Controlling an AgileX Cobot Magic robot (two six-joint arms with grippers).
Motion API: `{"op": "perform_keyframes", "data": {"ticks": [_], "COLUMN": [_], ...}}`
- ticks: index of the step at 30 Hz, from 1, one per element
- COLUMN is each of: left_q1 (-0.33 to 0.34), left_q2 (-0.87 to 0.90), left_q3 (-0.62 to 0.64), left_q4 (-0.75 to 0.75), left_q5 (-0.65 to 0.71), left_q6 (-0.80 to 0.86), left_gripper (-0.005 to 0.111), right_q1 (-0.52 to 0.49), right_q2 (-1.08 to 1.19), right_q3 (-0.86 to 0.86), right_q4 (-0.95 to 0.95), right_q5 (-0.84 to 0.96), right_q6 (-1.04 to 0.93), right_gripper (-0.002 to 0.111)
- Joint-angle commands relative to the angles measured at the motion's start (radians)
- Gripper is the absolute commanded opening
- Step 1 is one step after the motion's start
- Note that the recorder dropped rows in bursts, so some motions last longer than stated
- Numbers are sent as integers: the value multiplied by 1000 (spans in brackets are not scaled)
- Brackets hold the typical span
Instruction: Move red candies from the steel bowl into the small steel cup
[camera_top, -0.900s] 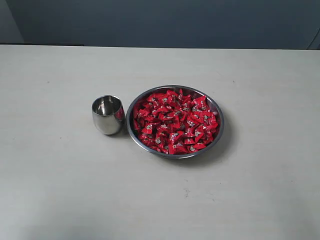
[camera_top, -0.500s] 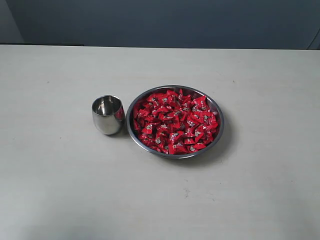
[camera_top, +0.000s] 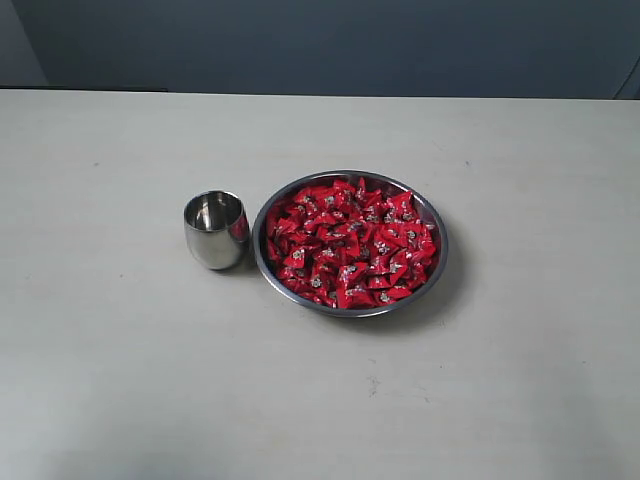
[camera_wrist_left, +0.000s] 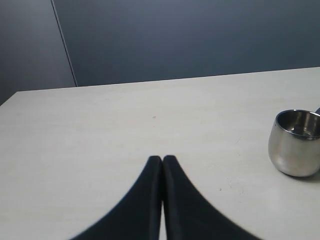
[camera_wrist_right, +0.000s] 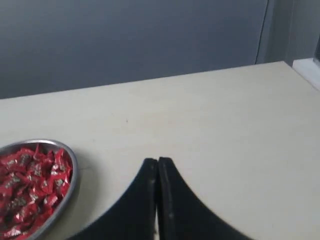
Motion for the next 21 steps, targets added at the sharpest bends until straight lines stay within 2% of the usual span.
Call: {"op": "perform_keyframes", "data": {"ticks": [1,8,12,21], "left_q1": [2,2,2,2], "left_q2": [-5,-5,-5,-5], "left_q3": [-8,-8,-8,-8], "left_q4": [2,2,2,2], "left_q5": [-2,-2,-2,-2], "left_q6": [-2,-2,-2,-2], "left_gripper": [0,0,0,0], "right_q1": [1,1,1,1], "right_q2": [129,221,218,217], "right_q3": [-173,-343,-345,-345], "right_q4": [0,0,0,4], "right_q5": [-8,-72,-169,-218], "right_q6": [-2,-2,-2,-2], "right_gripper": [-1,-1,-1,-1]}}
